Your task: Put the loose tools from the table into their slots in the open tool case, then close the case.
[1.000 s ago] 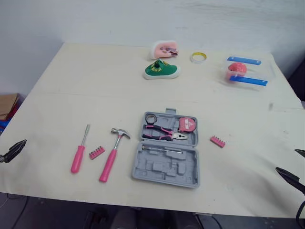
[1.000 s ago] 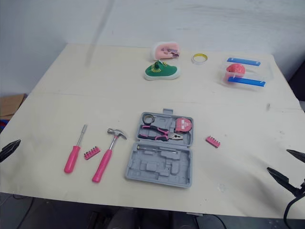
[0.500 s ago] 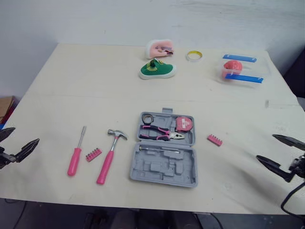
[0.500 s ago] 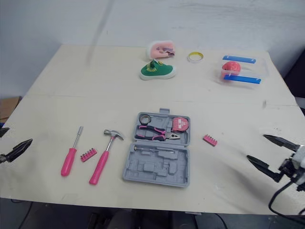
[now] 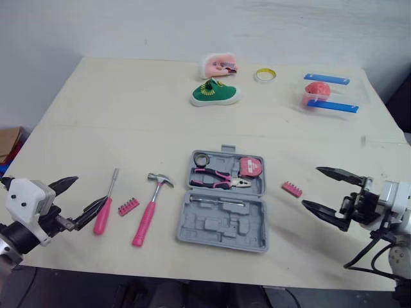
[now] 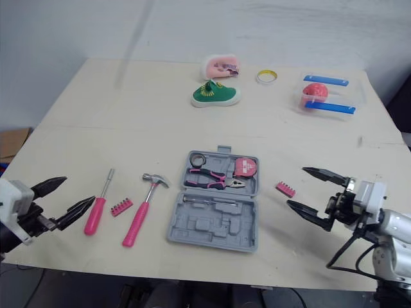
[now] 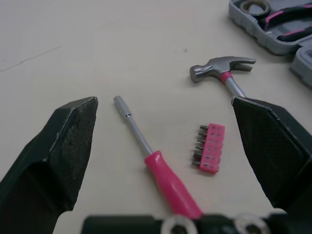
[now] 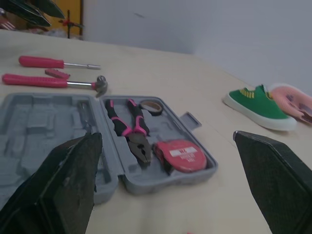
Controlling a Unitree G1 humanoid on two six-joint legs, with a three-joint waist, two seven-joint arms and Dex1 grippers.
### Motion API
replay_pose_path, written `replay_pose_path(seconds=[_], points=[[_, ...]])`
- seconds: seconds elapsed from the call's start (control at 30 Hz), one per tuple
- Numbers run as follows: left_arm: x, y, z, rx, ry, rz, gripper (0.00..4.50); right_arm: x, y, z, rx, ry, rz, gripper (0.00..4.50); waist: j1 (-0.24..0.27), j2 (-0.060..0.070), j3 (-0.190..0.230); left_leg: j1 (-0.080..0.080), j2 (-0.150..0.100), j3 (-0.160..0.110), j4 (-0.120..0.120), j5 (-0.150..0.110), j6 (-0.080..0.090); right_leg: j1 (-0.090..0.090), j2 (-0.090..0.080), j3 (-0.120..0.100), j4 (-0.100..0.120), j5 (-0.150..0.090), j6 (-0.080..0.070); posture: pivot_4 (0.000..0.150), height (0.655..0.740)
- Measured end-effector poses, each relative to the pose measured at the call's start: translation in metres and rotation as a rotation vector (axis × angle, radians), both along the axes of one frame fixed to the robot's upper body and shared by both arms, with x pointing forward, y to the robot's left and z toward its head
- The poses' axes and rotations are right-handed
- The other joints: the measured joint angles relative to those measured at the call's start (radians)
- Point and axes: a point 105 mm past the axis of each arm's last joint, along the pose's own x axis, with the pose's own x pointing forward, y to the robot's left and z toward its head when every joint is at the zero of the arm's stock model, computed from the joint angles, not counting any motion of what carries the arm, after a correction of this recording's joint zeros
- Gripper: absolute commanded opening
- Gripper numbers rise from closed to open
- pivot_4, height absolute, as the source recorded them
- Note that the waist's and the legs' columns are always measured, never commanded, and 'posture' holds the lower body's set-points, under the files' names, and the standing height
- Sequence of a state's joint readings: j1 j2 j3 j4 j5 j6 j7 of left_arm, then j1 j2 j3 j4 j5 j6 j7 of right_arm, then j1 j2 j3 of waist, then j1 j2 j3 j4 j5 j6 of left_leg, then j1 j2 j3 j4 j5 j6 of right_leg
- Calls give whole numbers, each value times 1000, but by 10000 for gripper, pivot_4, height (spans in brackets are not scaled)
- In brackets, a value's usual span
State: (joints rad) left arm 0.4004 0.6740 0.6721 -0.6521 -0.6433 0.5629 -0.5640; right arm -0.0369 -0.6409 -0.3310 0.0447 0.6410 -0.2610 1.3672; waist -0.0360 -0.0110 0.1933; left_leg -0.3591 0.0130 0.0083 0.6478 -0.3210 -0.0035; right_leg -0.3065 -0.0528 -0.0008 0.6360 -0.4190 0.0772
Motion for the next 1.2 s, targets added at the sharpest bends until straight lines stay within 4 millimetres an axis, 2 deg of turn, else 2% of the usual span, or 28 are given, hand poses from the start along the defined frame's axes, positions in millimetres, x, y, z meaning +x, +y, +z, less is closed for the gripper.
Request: replay_pose_path(seconds=[0.13,0.37,0.6,0.87,1.07,1.17,1.2], points=[[-3,-34,-13,-20,99,5,44416,-4,25,-6,-7,3,134,45000,6,0,0,0,0,0,0,2,-3,0,1,0,0,0,0,1500,7400],[-4,-75,-38,17,248,1,44416,-3,31,-1,-8,-21,187,45000,9,1,0,-1,0,-1,1,3,-6,1,2,1,-2,0,0,1500,7400],[0,-76,-53,47,298,83,44416,-8,34,-2,-21,-16,214,45000,9,1,0,-1,1,-1,0,4,-6,1,4,1,-4,0,0,1500,7400],[1,-94,-65,46,362,48,44416,-11,39,2,-22,-30,221,45000,10,1,1,-1,1,-1,1,4,-6,2,4,1,-4,0,0,1500,7400],[13,-95,-71,36,370,106,44416,-18,50,5,-25,-18,254,45000,10,1,1,-1,1,-1,1,4,-7,2,4,1,-4,0,1,1500,7400],[14,-96,-72,46,375,109,36532,-22,58,8,-28,-12,275,45000,11,1,0,-1,1,-1,1,4,-7,2,4,1,-4,0,1,1500,7400],[15,-95,-75,20,390,130,31297,-23,61,11,-29,-23,277,45000,12,2,0,-1,1,-1,1,4,-7,2,4,1,-4,1,1,1500,7400]])
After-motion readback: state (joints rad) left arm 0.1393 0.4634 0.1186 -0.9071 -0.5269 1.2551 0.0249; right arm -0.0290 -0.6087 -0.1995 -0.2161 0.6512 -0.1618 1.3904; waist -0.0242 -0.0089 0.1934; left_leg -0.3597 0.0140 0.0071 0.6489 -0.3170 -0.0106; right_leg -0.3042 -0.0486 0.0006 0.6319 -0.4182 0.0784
